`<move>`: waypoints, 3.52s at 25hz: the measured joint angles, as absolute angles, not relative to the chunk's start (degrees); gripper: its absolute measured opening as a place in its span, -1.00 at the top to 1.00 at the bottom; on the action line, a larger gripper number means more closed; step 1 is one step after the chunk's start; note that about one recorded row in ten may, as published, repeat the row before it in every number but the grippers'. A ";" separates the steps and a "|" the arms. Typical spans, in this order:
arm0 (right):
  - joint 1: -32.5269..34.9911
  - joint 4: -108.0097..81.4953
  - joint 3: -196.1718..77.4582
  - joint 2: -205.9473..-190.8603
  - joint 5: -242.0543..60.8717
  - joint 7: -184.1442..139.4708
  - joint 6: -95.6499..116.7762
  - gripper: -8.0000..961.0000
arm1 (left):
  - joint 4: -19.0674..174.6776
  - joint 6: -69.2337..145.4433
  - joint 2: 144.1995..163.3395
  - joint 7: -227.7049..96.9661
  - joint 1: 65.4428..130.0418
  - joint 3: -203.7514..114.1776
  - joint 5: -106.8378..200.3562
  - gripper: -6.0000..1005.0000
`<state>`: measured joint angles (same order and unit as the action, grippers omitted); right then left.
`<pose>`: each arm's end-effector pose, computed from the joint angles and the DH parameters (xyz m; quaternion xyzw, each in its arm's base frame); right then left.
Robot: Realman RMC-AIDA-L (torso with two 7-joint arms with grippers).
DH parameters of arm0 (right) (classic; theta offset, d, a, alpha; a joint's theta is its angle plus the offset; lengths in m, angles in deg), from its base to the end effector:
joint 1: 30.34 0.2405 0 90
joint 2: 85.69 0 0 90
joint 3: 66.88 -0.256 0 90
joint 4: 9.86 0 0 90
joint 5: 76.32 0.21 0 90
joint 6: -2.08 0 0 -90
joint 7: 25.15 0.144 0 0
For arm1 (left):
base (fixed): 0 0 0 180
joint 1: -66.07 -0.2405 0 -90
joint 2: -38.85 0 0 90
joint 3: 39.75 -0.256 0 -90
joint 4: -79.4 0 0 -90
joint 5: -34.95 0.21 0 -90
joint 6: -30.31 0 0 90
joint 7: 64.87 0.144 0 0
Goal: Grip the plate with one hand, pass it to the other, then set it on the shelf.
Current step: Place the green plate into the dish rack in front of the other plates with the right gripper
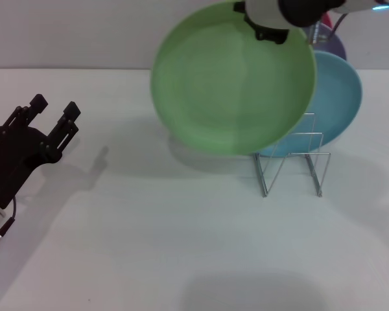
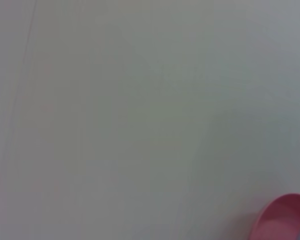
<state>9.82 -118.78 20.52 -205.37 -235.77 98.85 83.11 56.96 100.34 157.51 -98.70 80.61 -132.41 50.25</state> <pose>0.0183 0.3623 0.0557 -0.9048 -0.1646 -0.1364 0.3683 -0.3026 0.3034 -0.0135 -0.7542 -0.2287 -0.4064 0.4623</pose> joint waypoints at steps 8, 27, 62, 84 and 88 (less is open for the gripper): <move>6.76 -120.45 18.03 -205.41 -235.26 93.83 83.22 0.93 | 57.88 100.17 157.46 -98.72 80.77 -132.39 49.71 -0.31; 1.73 -125.82 12.92 -205.58 -230.00 83.52 85.24 0.93 | 59.59 100.19 157.68 -99.77 81.58 -132.94 49.45 -0.31; -0.83 -125.69 10.31 -205.57 -229.60 74.82 86.81 0.93 | 60.06 100.53 157.68 -102.53 81.97 -133.18 49.44 -0.31; -1.38 -120.84 13.18 -205.58 -229.04 72.51 87.07 0.88 | 60.06 100.33 157.68 -102.58 81.98 -133.54 49.45 -0.30; -1.25 -120.78 13.19 -205.58 -229.03 72.49 87.05 0.74 | 60.06 100.28 157.68 -103.05 81.98 -133.51 49.45 -0.30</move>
